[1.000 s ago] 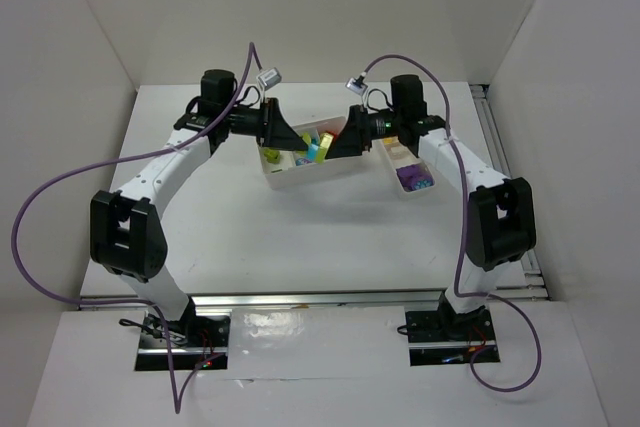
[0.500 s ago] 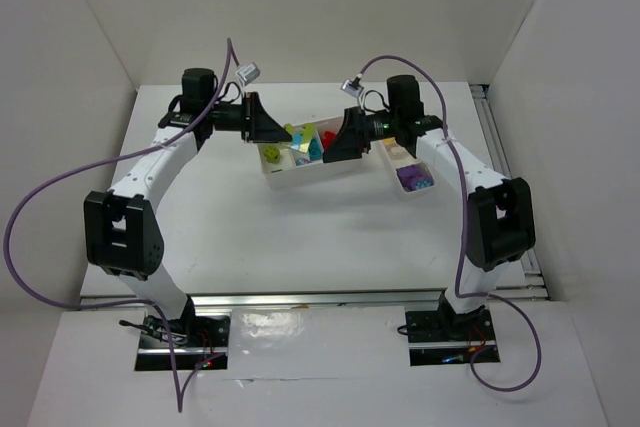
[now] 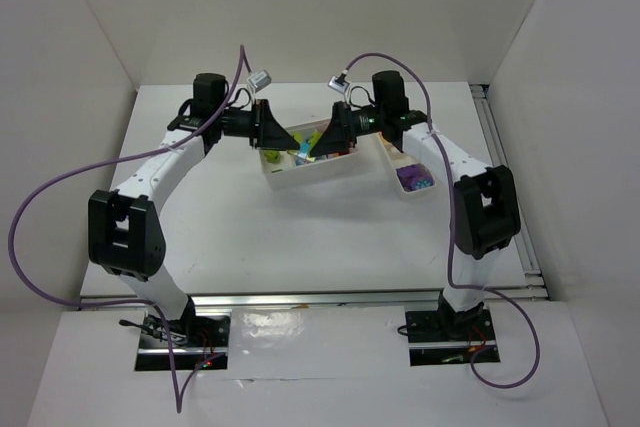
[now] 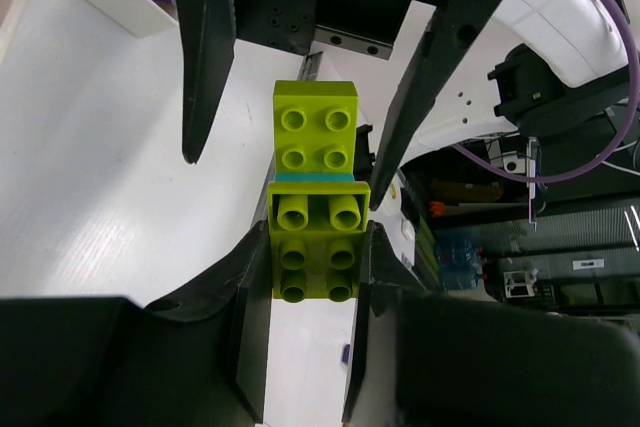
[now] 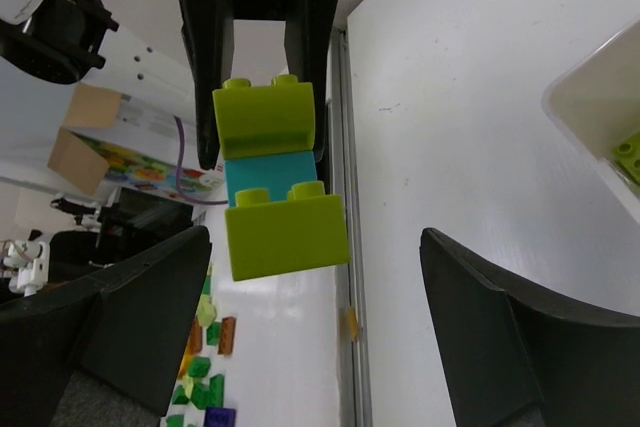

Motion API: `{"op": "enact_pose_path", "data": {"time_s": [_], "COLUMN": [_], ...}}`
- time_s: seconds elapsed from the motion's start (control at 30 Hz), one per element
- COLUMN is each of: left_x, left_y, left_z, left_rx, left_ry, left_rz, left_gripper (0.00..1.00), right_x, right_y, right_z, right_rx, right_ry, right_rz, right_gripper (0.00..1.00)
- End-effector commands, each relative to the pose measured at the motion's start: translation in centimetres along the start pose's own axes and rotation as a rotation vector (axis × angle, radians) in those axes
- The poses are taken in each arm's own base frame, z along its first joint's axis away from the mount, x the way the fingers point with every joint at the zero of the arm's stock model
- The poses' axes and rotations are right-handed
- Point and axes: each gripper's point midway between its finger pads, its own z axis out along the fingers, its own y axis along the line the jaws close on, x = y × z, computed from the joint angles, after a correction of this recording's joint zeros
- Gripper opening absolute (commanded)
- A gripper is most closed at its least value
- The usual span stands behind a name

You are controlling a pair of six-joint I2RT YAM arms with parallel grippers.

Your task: Sort the legos into containers by color

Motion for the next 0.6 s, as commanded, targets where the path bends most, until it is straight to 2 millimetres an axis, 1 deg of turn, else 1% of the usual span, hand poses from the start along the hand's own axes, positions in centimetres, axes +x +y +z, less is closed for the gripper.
{"op": "enact_pose_path", "data": {"time_s": [0.0,0.03,0.07,0.17,0.2,0.3,0.33,0.4,0.43,0.47,0.5,0.53,0.57], "left_x": [-0.1,-0.1,0.2,0.1,0.2,0.2,0.1,0.0,-0.5,-0.8,-0.7,-0.7,-1.0], "left_y": [-0.7,-0.7,-0.9,-0.9,-0.7,-0.7,-0.6,0.1,0.3,0.5,0.6,1.4,1.7], "left_z": [0.2,0.2,0.1,0.1,0.2,0.2,0.2,-0.4,-1.1,-1.5,-1.9,-2.5,-2.9], "left_rx": [0.034,0.034,0.034,0.035,0.035,0.035,0.028,0.002,-0.019,-0.026,-0.031,-0.053,-0.068], "left_ry": [0.005,0.005,0.006,0.003,0.003,0.003,-0.002,-0.014,-0.04,-0.051,-0.059,-0.073,-0.088], "left_rz": [0.069,0.069,0.058,0.068,0.068,0.059,0.059,0.041,0.047,0.045,0.042,0.011,0.009], "left_gripper": [0.0,0.0,0.0,0.0,0.0,0.0,0.0,0.0,0.0,0.0,0.0,0.0,0.0], "right_x": [-2.1,-2.2,-2.2,-2.2,-2.2,-2.3,-2.1,-2.0,-2.1,-1.7,-2.0,-2.0,-2.1], "right_y": [1.0,1.0,1.0,1.2,1.2,1.1,0.6,0.3,-0.1,-0.7,-1.2,-1.9,-2.4], "right_z": [0.6,0.6,0.6,0.6,0.6,0.6,0.7,0.7,0.2,0.2,-0.2,-0.2,-0.3], "right_rx": [-0.016,-0.017,-0.017,-0.027,-0.027,-0.016,-0.001,0.015,0.04,0.064,0.083,0.123,0.152], "right_ry": [-0.027,-0.029,-0.029,-0.028,-0.028,-0.034,-0.036,-0.039,-0.053,-0.056,-0.07,-0.082,-0.09], "right_rz": [-0.084,-0.084,-0.084,-0.087,-0.087,-0.087,-0.067,-0.051,-0.048,-0.023,-0.022,0.002,0.015], "right_gripper": [0.91,0.88,0.8,0.61,0.46,0.24,0.12,0.03,0.0,0.0,0.0,0.0,0.0]}}
